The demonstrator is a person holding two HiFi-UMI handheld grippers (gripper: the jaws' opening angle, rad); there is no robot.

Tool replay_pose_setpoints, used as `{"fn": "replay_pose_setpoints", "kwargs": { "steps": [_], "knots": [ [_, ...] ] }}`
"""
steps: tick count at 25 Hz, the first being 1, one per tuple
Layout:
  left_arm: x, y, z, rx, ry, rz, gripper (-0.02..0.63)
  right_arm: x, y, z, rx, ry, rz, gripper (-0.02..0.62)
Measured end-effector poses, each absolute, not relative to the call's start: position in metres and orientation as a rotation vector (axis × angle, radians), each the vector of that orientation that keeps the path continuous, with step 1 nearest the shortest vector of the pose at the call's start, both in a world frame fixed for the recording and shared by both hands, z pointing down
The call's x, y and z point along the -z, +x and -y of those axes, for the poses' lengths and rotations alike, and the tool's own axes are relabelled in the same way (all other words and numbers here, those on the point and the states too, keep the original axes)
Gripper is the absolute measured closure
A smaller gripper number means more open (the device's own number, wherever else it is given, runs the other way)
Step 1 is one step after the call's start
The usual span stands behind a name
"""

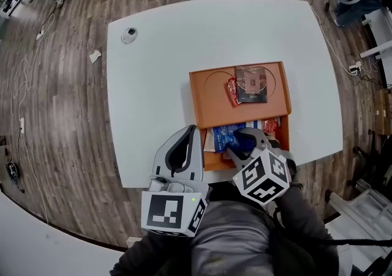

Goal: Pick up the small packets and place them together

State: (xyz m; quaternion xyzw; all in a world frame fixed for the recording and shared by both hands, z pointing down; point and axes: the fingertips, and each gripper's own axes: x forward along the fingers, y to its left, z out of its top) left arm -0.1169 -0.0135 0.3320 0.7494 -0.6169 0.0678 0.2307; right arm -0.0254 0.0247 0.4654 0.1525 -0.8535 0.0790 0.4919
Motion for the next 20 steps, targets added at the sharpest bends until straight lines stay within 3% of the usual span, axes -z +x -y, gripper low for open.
{"fn": "replay_pose_setpoints", "kwargs": {
  "steps": [5, 20],
  "knots": [
    [-0.328, -0.110, 0.011, -0.182, 2.077, 1.691, 0.606, -0.457, -0.022, -0.021, -0.176, 0.414, 2.096, 0.516],
    [-0.292, -0.079, -0.033, -0.136, 2.169, 1.701, 0.606, -0.402, -0.014, -0.063, -0.105, 0.467, 2.201, 0.525]
  ]
}}
